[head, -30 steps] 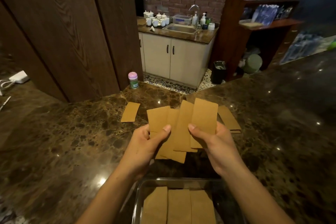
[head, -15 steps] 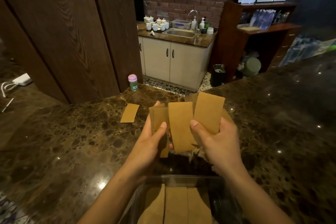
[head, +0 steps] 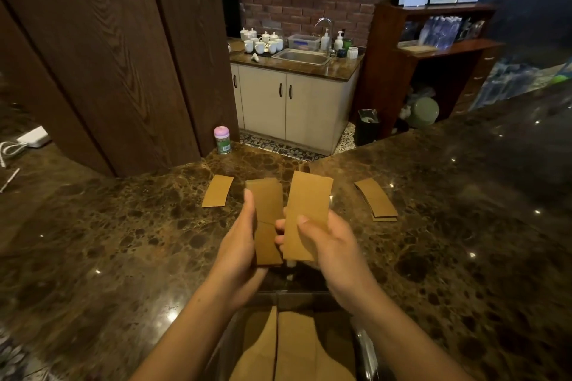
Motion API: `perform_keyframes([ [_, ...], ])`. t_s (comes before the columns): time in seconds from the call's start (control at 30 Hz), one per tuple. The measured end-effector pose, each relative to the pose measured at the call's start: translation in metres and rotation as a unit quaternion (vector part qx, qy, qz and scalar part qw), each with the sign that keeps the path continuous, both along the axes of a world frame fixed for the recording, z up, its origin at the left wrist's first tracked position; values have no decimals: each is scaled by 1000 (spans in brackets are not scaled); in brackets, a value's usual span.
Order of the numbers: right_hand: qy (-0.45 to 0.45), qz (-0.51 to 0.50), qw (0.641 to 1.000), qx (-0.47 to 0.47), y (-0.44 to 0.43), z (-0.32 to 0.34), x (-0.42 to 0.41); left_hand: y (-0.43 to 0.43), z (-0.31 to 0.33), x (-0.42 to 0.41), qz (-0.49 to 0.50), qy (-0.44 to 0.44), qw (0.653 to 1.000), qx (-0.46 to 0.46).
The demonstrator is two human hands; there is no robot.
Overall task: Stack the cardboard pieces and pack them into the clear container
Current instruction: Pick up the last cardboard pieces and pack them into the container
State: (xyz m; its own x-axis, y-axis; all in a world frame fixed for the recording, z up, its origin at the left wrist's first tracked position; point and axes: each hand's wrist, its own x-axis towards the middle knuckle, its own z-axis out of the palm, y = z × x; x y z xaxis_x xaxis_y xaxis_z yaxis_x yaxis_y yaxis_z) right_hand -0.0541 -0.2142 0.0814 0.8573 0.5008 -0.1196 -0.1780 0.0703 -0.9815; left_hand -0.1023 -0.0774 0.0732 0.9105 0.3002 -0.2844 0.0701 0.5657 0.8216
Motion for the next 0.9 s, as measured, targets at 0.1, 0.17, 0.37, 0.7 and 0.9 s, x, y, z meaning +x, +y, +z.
perform_keyframes([
  [0.1,19,12,999,37,-9,10,1,3,-2,-5,-3,-17,1000,19],
  [0.17,-117,-23,993,-22,-16,10,1,4,-4,-6,3,-31,999,33],
  [0.37,-422,-106,859,-271,-14,-4,-4,-13,-5,-5,28,-44,990,132],
  [0.7,-400,105,825,-386,-12,19,-25,-13,-6,-7,21,-2,1000,9],
  [0.9,-495,146,763,-390,-29,23,-2,-10,-4,-9,-39,-55,996,-55],
])
